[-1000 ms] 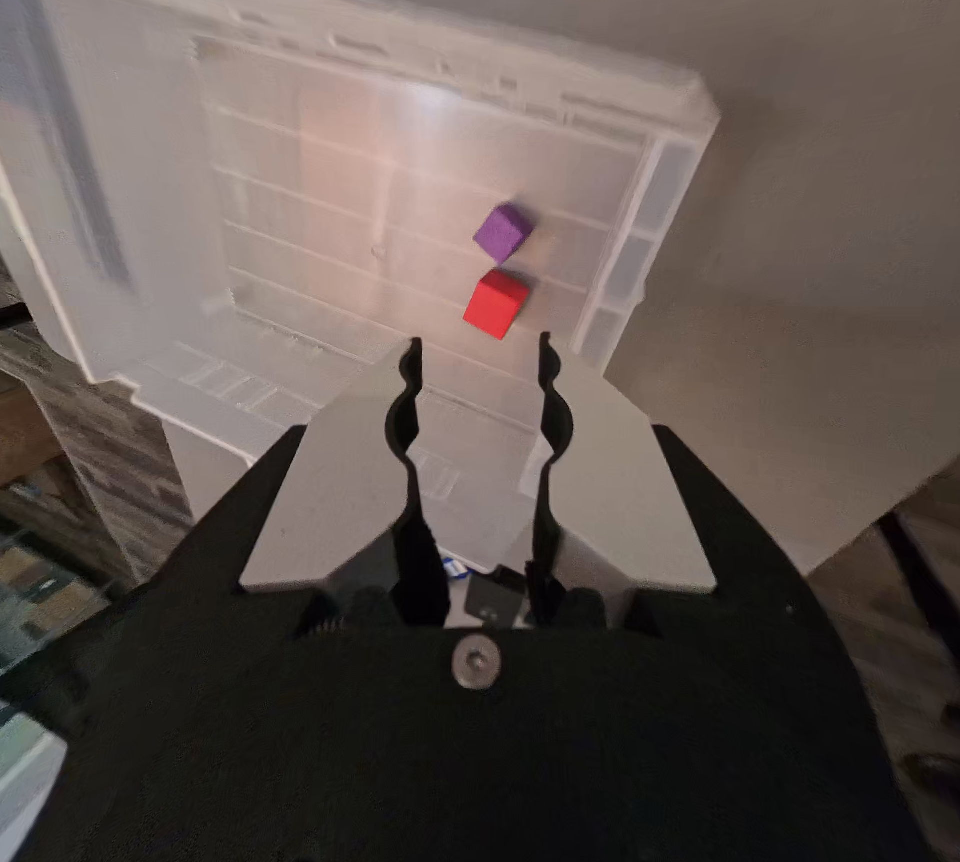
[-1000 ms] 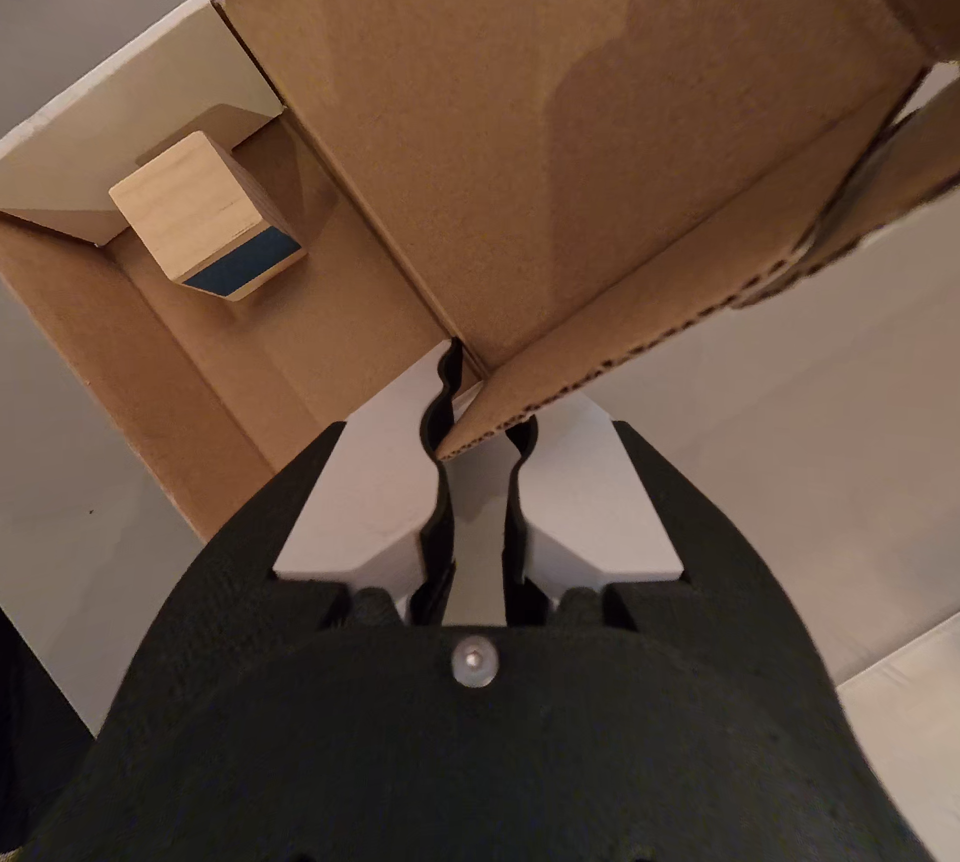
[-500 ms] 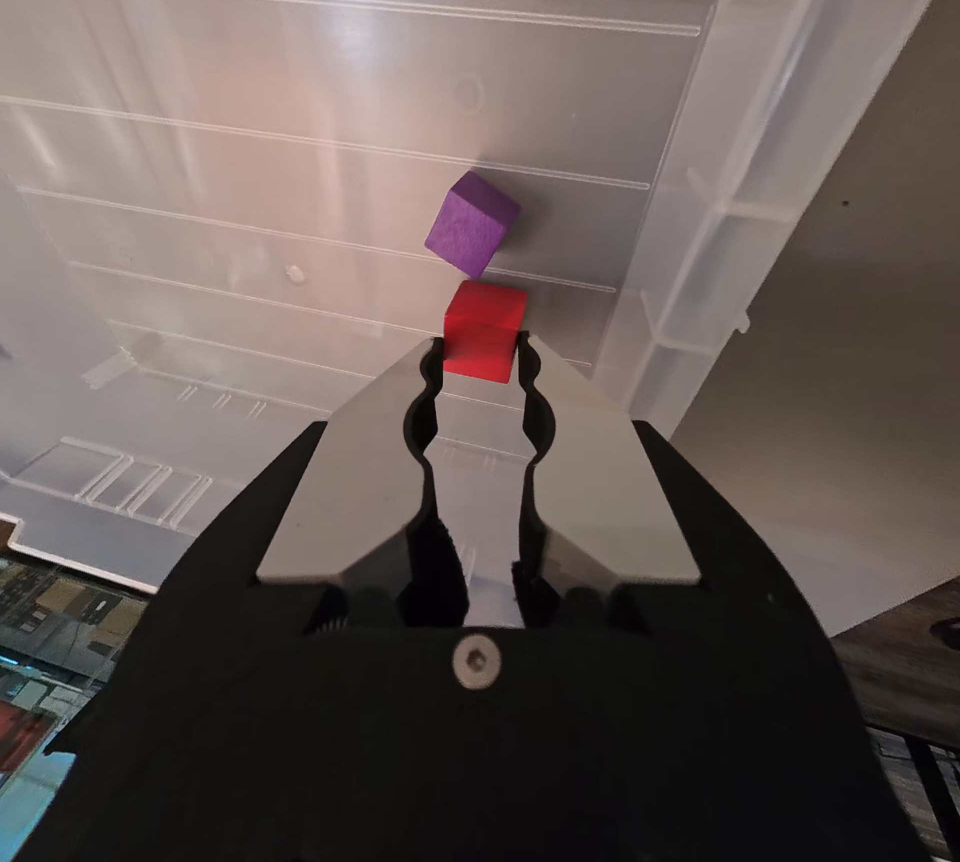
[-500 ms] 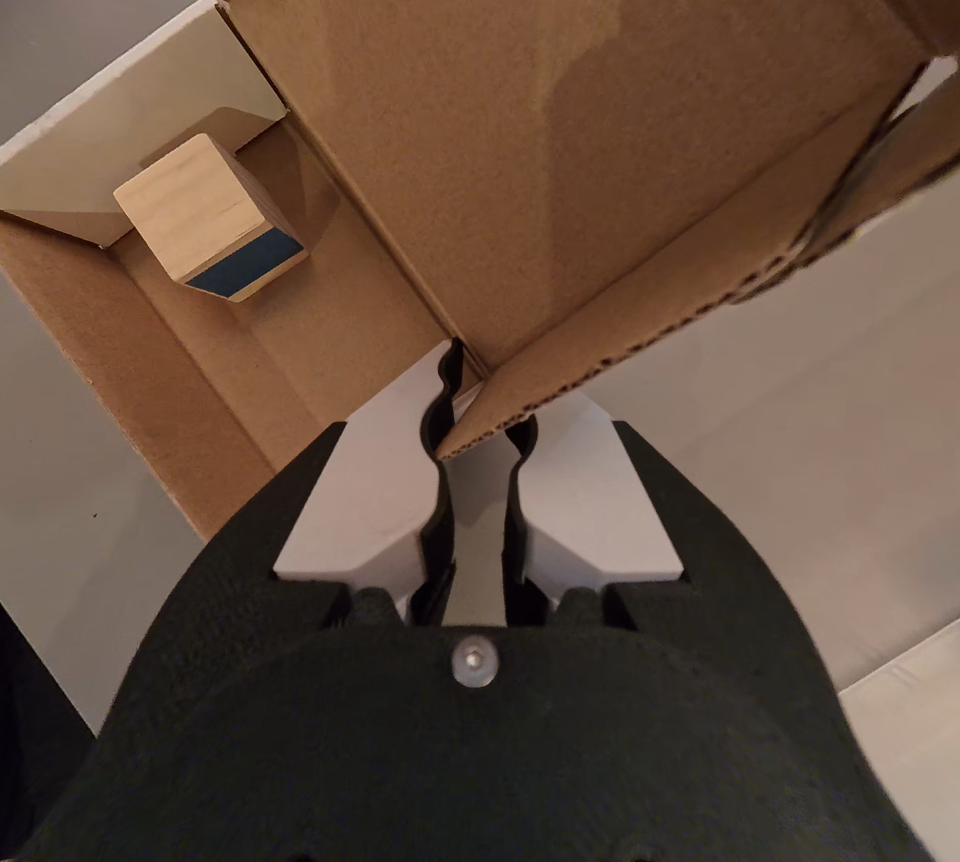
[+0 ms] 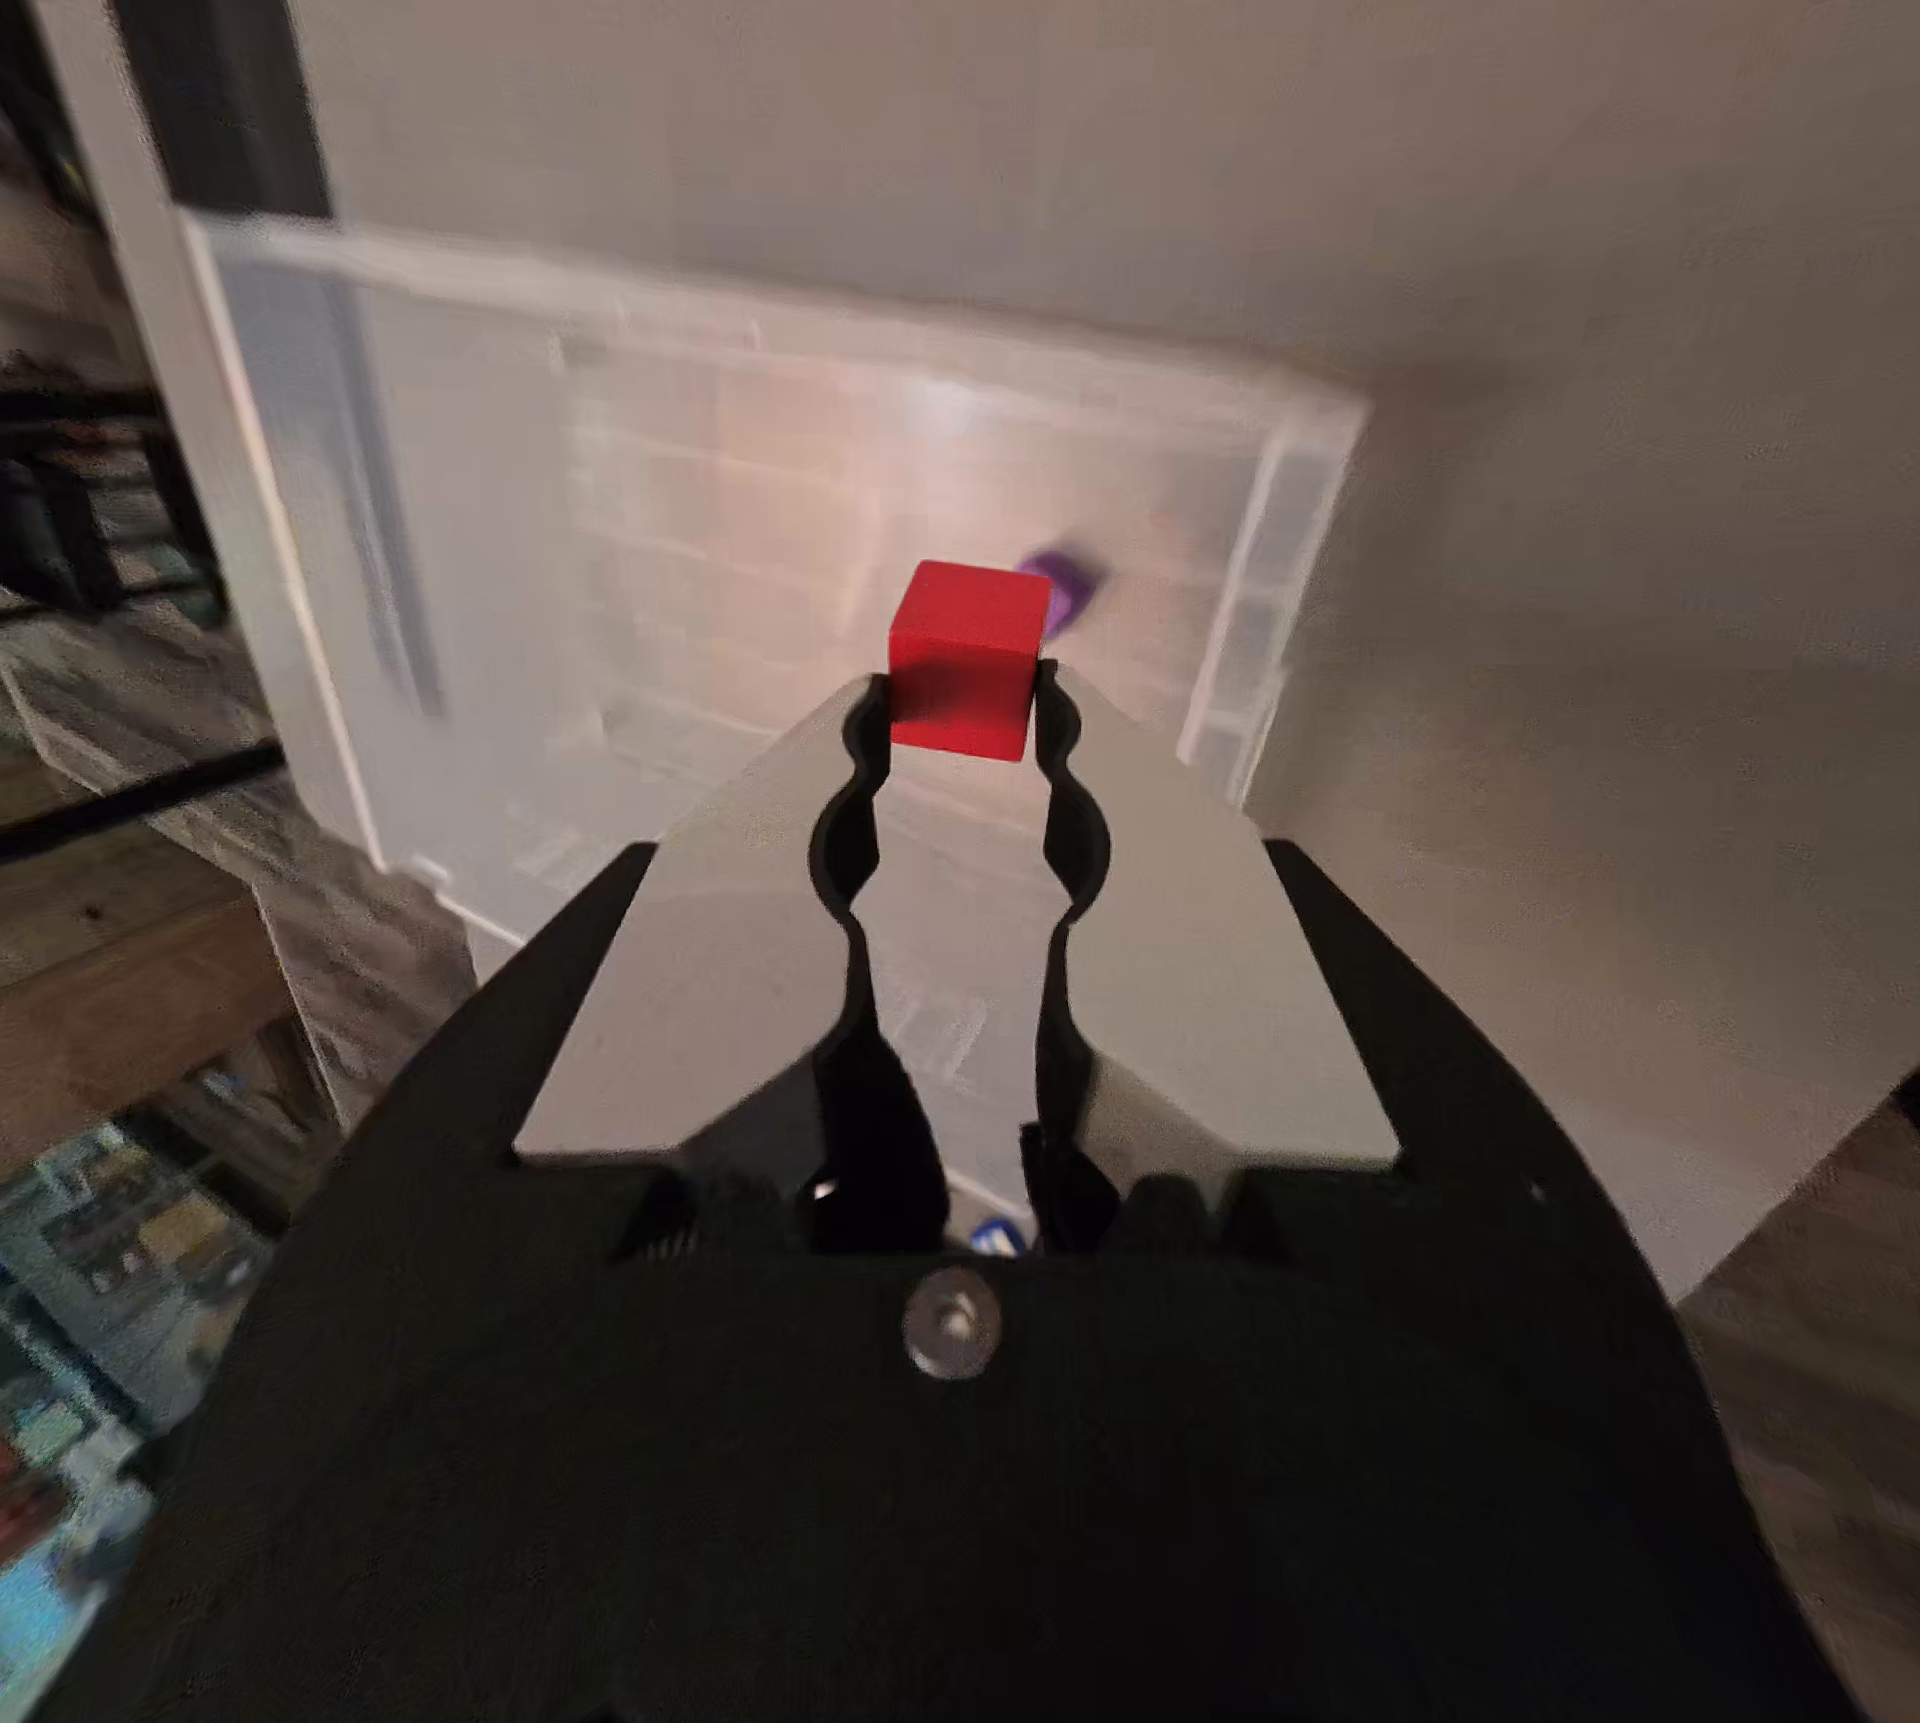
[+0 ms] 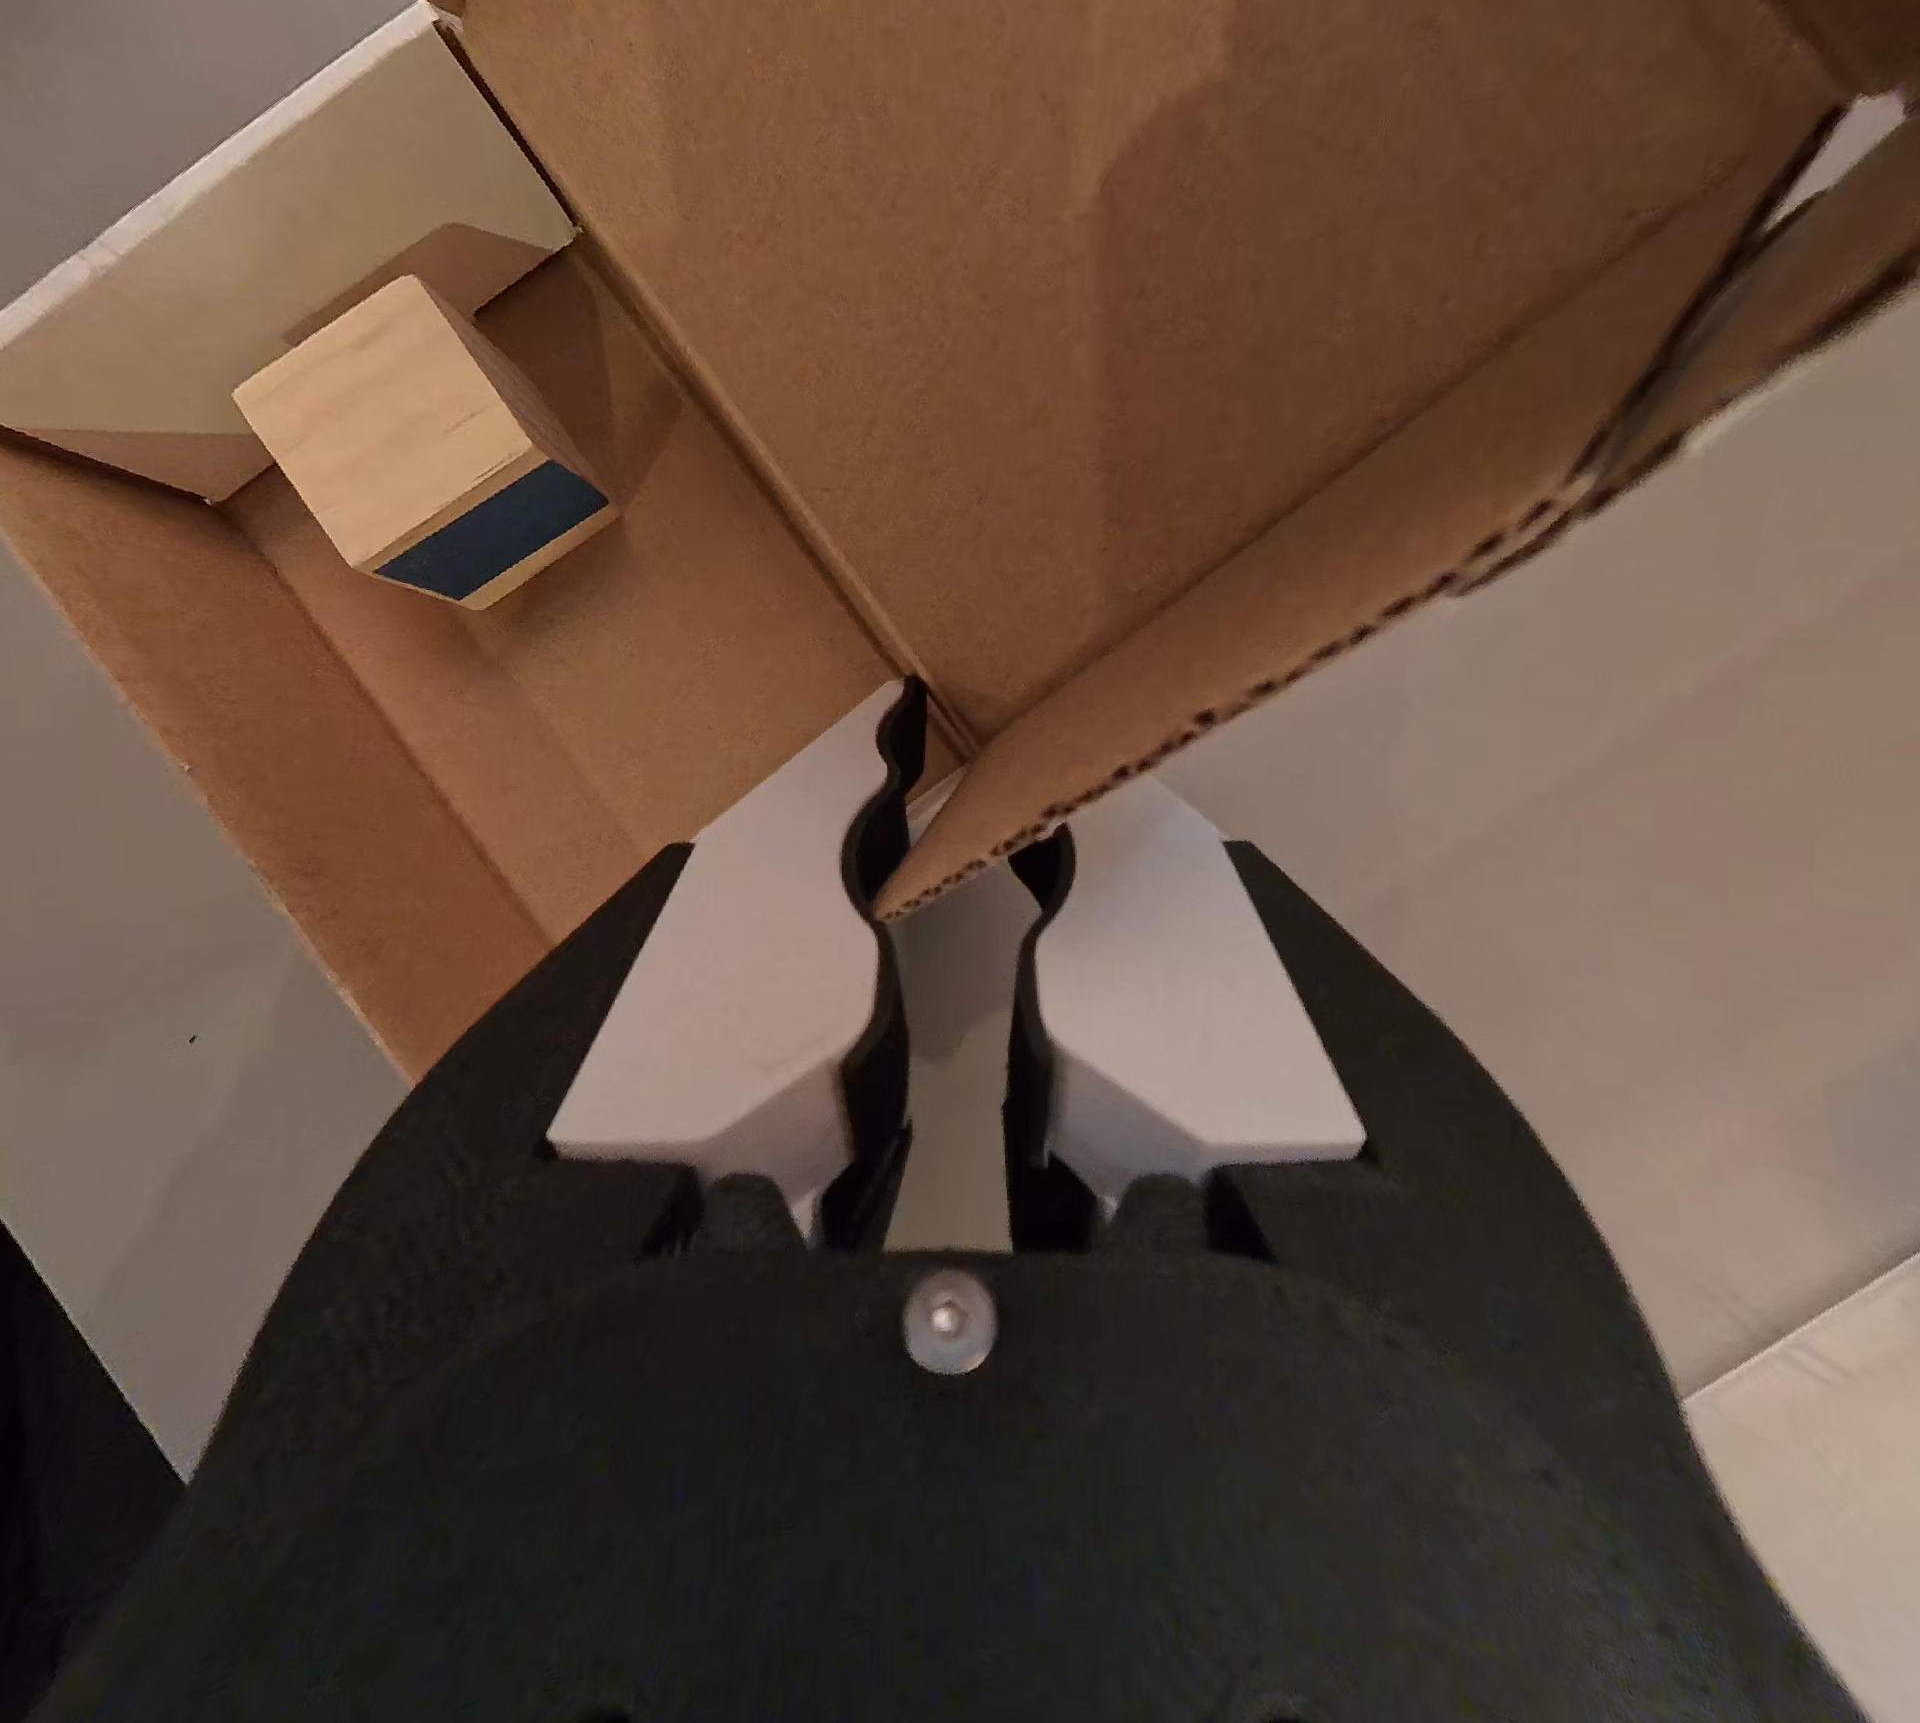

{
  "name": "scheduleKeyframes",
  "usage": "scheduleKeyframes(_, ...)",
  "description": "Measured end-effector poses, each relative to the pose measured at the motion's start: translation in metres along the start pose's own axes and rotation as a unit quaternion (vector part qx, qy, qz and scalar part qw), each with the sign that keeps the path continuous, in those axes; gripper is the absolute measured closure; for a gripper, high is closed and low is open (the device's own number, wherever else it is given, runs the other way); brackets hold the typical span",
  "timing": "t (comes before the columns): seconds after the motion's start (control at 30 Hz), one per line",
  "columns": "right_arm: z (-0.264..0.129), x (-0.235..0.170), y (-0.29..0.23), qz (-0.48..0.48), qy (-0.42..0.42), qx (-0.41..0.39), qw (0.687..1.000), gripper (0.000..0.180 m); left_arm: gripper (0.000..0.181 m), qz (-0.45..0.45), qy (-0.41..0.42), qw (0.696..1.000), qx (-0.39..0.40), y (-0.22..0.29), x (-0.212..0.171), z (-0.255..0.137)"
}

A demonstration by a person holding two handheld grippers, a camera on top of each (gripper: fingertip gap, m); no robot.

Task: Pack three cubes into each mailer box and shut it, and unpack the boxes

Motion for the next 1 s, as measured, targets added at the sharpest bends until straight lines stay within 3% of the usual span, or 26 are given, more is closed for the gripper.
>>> scheduleKeyframes(0.13, 0.0, 0.0, 0.0, 0.002, 0.001, -0.001, 1.0, 0.168, 0.155, 0.027, 0.078, 0.996, 0.015, 0.018, 0.074, -0.047)
scheduleKeyframes(0.23, 0.001, 0.001, -0.001, 0.002, 0.0, -0.002, 1.0, 0.168, 0.155, 0.053, 0.115, 0.992, -0.009, 0.044, 0.133, -0.061)
scheduleKeyframes(0.5, 0.0, 0.001, -0.002, 0.007, 0.014, 0.002, 1.0, 0.169, 0.155, 0.11, 0.118, 0.983, -0.083, 0.083, 0.236, -0.013)
scheduleKeyframes(0.67, -0.001, 0.0, -0.001, 0.012, 0.025, 0.01, 1.0, 0.169, 0.155, 0.106, 0.085, 0.984, -0.117, 0.095, 0.259, 0.024)
scheduleKeyframes(1.0, -0.001, 0.0, -0.002, 0.008, 0.036, 0.02, 0.999, 0.17, 0.154, 0.114, 0.029, 0.987, -0.109, 0.096, 0.256, 0.067)
Point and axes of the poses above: each gripper's, where its closed fingertips meet, z out along the fingers, x out of its top, y = z × x across the jaws, the point moved 1 cm from there along -z, back along the fingers, and after that the axes turned 6 degrees about -y, right-handed, at the moved point
